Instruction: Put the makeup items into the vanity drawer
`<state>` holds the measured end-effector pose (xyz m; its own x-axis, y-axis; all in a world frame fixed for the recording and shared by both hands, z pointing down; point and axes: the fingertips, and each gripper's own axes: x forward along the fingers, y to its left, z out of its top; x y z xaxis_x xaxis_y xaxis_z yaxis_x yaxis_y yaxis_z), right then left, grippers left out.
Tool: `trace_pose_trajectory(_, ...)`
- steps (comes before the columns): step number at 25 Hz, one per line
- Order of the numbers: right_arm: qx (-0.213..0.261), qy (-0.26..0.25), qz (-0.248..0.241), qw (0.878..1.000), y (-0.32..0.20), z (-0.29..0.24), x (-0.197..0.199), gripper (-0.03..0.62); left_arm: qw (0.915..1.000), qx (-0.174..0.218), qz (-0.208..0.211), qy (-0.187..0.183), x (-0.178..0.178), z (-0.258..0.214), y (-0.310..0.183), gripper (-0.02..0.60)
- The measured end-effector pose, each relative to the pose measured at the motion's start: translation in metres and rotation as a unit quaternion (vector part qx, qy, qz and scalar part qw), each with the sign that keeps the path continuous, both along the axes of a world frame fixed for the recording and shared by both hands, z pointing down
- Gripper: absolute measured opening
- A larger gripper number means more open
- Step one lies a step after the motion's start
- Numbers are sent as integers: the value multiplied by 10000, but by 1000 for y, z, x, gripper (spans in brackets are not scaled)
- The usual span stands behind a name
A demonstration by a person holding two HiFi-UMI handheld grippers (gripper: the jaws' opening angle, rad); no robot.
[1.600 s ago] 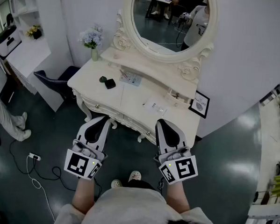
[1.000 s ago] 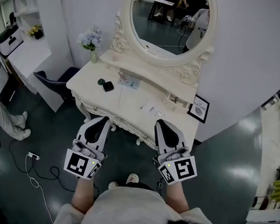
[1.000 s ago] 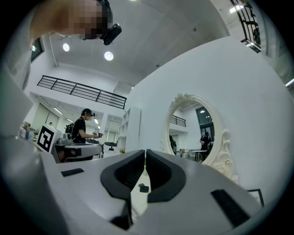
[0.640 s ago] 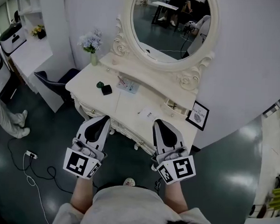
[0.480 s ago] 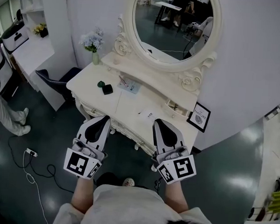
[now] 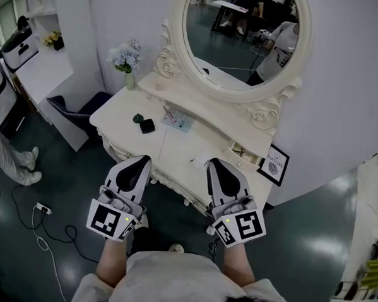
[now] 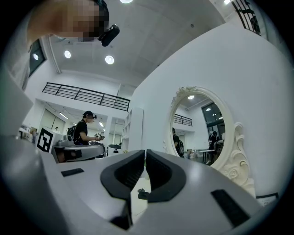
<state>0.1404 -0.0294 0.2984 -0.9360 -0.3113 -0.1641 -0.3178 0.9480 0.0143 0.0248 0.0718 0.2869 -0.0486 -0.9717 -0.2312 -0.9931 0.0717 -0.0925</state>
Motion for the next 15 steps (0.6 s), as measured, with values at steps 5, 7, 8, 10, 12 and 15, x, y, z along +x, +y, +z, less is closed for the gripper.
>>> trace_pose_trajectory(5,-55,-32,102,9999,-13,-1,-40,25,10000,-24,93,5,-42,-2,-13,14)
trace_pose_trajectory(7,-71,-47,123,9999,-17,-1,-58,25,9999,-30,131,-6,-62,-3,-19,14)
trace_pose_trajectory(8,-76,-59,145,9998,-20,-2,-68,25,9999,-30,153,-12,-72,-4,-22,14)
trace_pose_trajectory(10,-82,-72,212,9997,-26,-2,-85,25,9998,-35,202,-22,-91,-4,-29,14)
trace_pose_trajectory(12,-94,-63,285,9995,-31,0,-101,25,9996,-63,255,-55,-107,-3,-35,14)
trace_pose_trajectory(15,-117,-56,382,9992,-37,1,-123,25,9992,-121,359,-98,-130,-1,-44,14)
